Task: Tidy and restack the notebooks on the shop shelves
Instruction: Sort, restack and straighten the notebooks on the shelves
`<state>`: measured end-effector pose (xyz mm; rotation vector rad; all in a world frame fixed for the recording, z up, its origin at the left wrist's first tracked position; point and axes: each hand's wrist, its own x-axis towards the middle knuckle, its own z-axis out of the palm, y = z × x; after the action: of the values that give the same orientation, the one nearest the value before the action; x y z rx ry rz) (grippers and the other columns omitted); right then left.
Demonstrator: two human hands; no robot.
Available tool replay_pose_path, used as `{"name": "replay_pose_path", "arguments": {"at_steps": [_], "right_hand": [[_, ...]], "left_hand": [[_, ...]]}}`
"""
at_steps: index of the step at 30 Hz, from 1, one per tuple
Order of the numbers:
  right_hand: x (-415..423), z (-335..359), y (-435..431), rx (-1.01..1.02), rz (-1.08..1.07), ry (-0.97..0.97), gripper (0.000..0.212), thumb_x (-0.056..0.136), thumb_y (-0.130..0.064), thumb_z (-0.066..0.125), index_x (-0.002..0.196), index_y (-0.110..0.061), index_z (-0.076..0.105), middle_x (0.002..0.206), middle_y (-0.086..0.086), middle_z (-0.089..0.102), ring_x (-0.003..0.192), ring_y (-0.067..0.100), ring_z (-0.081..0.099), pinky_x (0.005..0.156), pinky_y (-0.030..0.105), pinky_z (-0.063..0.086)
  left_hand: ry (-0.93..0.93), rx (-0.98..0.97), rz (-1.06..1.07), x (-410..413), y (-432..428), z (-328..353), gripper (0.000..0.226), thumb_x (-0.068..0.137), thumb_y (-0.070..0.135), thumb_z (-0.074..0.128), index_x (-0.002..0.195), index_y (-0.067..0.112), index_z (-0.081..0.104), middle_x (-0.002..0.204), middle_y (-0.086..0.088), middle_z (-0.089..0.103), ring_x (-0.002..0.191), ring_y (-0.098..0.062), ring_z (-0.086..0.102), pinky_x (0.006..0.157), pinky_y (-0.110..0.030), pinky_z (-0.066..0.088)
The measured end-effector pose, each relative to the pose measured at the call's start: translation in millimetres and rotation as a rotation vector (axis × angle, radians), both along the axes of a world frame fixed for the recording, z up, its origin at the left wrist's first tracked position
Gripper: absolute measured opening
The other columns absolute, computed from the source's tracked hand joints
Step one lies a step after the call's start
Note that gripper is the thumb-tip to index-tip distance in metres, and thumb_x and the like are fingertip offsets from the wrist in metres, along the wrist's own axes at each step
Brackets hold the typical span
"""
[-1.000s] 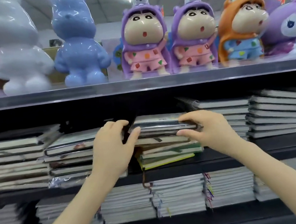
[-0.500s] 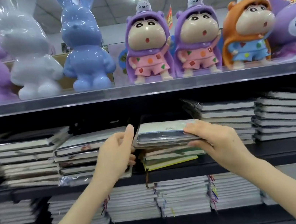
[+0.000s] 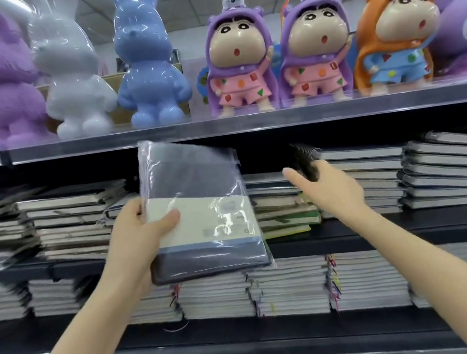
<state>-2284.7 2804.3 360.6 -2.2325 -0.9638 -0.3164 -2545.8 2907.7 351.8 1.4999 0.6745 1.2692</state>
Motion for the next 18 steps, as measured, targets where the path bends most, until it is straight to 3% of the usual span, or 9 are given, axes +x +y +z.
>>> {"name": "replay_pose_path", "arguments": {"at_steps": [2, 5, 10, 13, 15, 18], "right_hand": [[1.4, -0.7, 17.4, -0.034, 0.001, 0.147, 0.077, 0.085, -0.073, 0.038, 0.135, -0.014, 0.042, 0.098, 0.003, 0.062, 0.097, 0.028, 0.06, 0.07, 0.034, 0.043], [2.1, -6.6, 30.1, 0.171, 0.046, 0.363, 0.054, 0.083, -0.05, 0.05, 0.125, -0.016, 0.049, 0.091, 0.006, 0.067, 0.086, 0.028, 0.064, 0.08, 0.041, 0.053], [0.5, -12.6, 3.9, 0.342, 0.083, 0.513, 0.024, 0.081, -0.027, 0.062, 0.094, -0.007, 0.058, 0.079, 0.01, 0.07, 0.077, 0.029, 0.069, 0.071, 0.04, 0.051], [-5.3, -14.3, -23.8, 0.597, 0.185, 0.783, 0.006, 0.089, -0.004, 0.062, 0.091, -0.002, 0.056, 0.093, 0.014, 0.064, 0.075, 0.028, 0.066, 0.064, 0.038, 0.057], [-16.1, -17.1, -45.8, 0.763, 0.224, 0.949, 0.015, 0.089, 0.007, 0.056, 0.105, 0.005, 0.057, 0.104, 0.015, 0.059, 0.079, 0.027, 0.061, 0.056, 0.034, 0.057], [-40.9, -26.3, -76.3, 0.786, 0.295, 0.929, 0.027, 0.091, 0.01, 0.05, 0.113, -0.003, 0.059, 0.098, 0.009, 0.064, 0.084, 0.022, 0.063, 0.056, 0.03, 0.057]], "left_hand": [[-0.008, -0.04, 0.019, -7.4, -0.8, -2.3, 0.021, 0.085, 0.002, 0.065, 0.105, 0.007, 0.061, 0.091, -0.009, 0.072, 0.07, -0.015, 0.071, 0.051, -0.022, 0.052], [0.0, -0.082, 0.015, -15.2, -2.4, -7.6, 0.016, 0.087, 0.004, 0.063, 0.103, 0.008, 0.062, 0.09, -0.01, 0.073, 0.073, -0.022, 0.071, 0.049, -0.026, 0.052], [-0.022, -0.094, 0.058, -25.1, -9.1, -8.9, 0.016, 0.089, 0.007, 0.062, 0.104, 0.009, 0.057, 0.096, -0.012, 0.07, 0.082, -0.027, 0.069, 0.061, -0.037, 0.056], [-0.035, -0.098, 0.063, -29.6, -10.2, -8.3, 0.02, 0.091, 0.008, 0.061, 0.109, 0.009, 0.053, 0.098, -0.01, 0.068, 0.085, -0.027, 0.069, 0.059, -0.038, 0.058], [-0.037, -0.109, 0.062, -30.7, -10.6, -11.1, 0.025, 0.092, 0.009, 0.059, 0.114, 0.009, 0.05, 0.102, -0.01, 0.066, 0.088, -0.026, 0.067, 0.067, -0.042, 0.058], [-0.035, -0.136, 0.037, -32.1, -11.3, -20.6, 0.027, 0.092, 0.009, 0.059, 0.117, 0.009, 0.05, 0.107, -0.01, 0.066, 0.096, -0.028, 0.066, 0.083, -0.05, 0.054]]}}
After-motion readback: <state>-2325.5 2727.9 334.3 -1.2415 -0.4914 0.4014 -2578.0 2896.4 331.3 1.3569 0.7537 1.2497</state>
